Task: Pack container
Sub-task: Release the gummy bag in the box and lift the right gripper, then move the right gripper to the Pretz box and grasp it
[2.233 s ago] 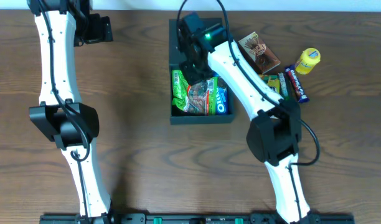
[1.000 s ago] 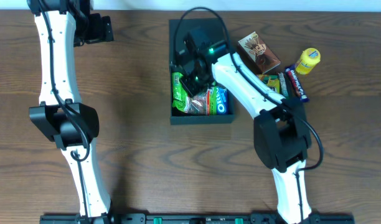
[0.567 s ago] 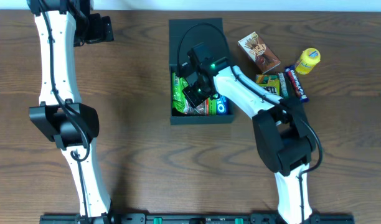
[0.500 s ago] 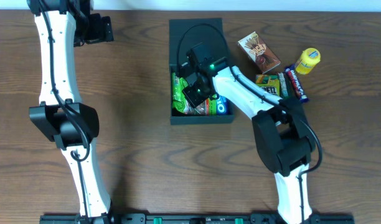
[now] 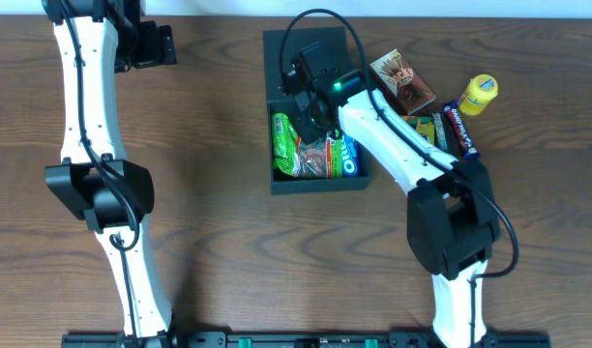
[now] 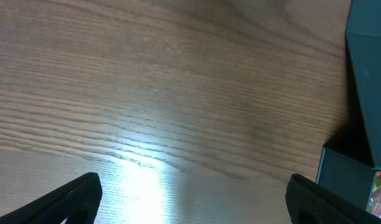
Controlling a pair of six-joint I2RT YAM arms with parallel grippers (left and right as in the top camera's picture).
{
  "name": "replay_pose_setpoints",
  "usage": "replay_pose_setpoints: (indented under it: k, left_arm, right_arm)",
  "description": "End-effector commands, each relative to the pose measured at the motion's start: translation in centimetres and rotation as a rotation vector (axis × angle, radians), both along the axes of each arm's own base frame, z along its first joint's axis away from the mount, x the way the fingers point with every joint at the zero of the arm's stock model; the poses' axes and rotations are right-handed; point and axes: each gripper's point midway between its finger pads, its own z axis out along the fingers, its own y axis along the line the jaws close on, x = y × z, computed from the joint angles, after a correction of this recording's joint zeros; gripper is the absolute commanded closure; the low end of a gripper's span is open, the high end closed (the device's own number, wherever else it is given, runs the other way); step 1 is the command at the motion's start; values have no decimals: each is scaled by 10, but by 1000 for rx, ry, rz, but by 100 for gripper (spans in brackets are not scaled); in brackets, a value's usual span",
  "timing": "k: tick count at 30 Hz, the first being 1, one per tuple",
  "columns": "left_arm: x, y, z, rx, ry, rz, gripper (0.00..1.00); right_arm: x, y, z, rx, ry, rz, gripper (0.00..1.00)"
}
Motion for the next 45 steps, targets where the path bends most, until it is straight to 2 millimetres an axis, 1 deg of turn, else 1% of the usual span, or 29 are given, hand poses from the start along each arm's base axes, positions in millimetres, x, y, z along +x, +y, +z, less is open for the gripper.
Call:
replay_pose_setpoints:
  k: [1,3,7,10,12,15,18,20,22,25,27,28,29,30,31,32,33,34,36,37,38,39,40,42,45]
  left_arm:
    - [-1,0,6,3,-13,-13,5]
    - [-1,0,6,3,-13,-13,5]
    - [-1,0,6,3,-14,-14,5]
    - [0,0,7,3,-17,-14,5]
    - [0,0,7,3,-17,-14,4]
    - [-1,0,7,3,-15,-14,5]
    - [-1,0,6,3,-13,-14,5]
    - [-1,0,6,3,-13,-14,5]
    - [-1,0,6,3,-13,-14,4]
    - [-2,0,6,2,-8,-14,5]
    - [-6,-1,3,0,13,-15,4]
    - [-9,-2,1,-5,27,-17,5]
    - [-11,-5,-2,-13,45,-21,5]
    - [-13,-8,-5,-24,55,-33,4]
    - [-15,-17,-12,-60,77,-48,0]
    - [-16,-24,-19,-92,94,-61,22]
    - [-16,-30,-25,-117,106,-69,38]
    - [-17,-38,-32,-147,122,-81,49]
    - [-19,-57,-50,-217,156,-110,77]
    - [-20,-69,-61,-249,173,-126,94]
    - [-21,-78,-69,-272,185,-137,94]
    - [-24,-93,-81,-306,205,-148,94]
    - [-25,-102,-89,-318,218,-149,94]
    - [-30,-120,-103,-326,243,-159,94]
    - [-36,-146,-116,-323,265,-190,94]
  right_arm:
    - [2,-20,-6,-22,21,-75,99]
    - [-1,-29,-16,-29,48,-107,99]
    - [-10,-43,-42,-45,86,-137,99]
    - [-14,-45,-63,-39,75,-138,99]
    - [-14,-45,-72,-32,66,-143,99]
    - [-15,-46,-77,-24,61,-156,99]
    - [-10,-45,-74,-21,44,-157,99]
    - [-3,-46,-65,-38,22,-166,99]
    - [12,-48,-41,-54,-32,-182,99]
    - [33,-43,2,-28,-124,-197,99]
    - [46,-45,39,22,-195,-229,99]
    - [50,-51,55,45,-222,-258,99]
    - [55,-64,69,69,-241,-308,99]
    - [56,-73,73,76,-240,-333,99]
    - [56,-89,74,86,-216,-365,99]
    - [54,-103,69,98,-176,-398,99]
    - [51,-111,63,109,-142,-415,99]
    - [47,-119,56,123,-101,-432,99]
    - [36,-129,41,152,-16,-450,99]
    - [28,-133,33,160,25,-455,99]
    - [23,-135,27,163,53,-459,98]
    - [14,-137,19,162,95,-461,98]
    - [9,-136,15,160,116,-460,99]
    - [-2,-131,4,153,152,-447,99]
    - [-18,-122,-10,144,203,-426,99]
